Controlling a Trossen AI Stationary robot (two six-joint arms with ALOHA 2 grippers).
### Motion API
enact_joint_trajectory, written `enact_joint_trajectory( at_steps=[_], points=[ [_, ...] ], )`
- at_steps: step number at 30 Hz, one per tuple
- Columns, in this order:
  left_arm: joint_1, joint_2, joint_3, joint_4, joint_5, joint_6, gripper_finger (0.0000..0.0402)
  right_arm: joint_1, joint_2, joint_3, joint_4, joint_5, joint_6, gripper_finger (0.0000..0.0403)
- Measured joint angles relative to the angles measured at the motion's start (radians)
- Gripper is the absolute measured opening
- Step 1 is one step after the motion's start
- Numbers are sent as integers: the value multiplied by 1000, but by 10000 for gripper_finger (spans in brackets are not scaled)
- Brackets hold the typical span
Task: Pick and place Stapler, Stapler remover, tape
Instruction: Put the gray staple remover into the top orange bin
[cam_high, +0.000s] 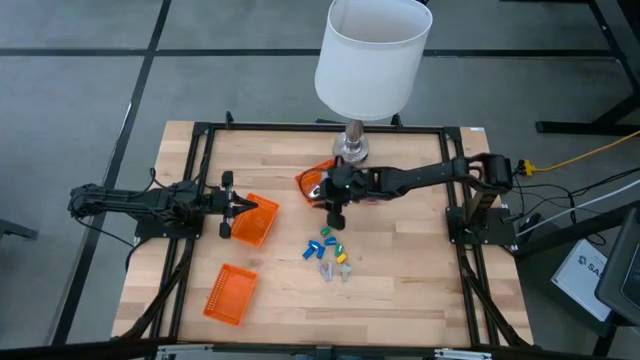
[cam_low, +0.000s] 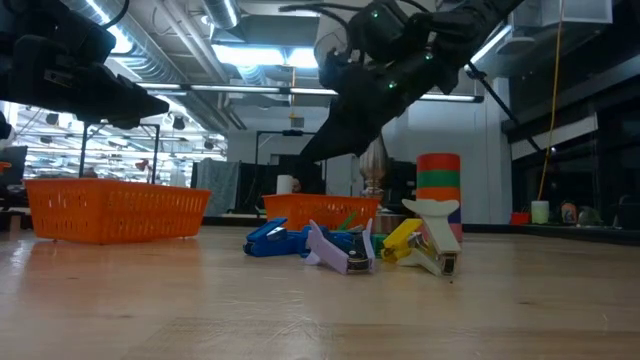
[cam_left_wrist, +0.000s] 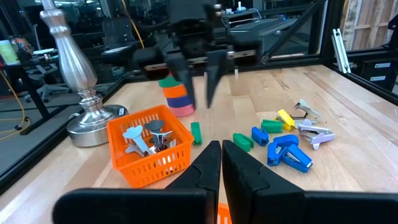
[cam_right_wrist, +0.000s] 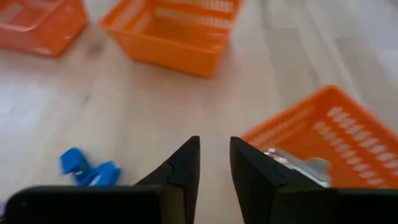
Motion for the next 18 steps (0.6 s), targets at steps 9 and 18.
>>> enact_joint_trajectory(
  at_steps=[9,18],
  points=[
    [0,0,0,0,0,0,13,90,-3,0,-141,-155,13,68],
    [0,0,0,0,0,0,13,129,-71,0,-297,-333,127,59]
  ],
)
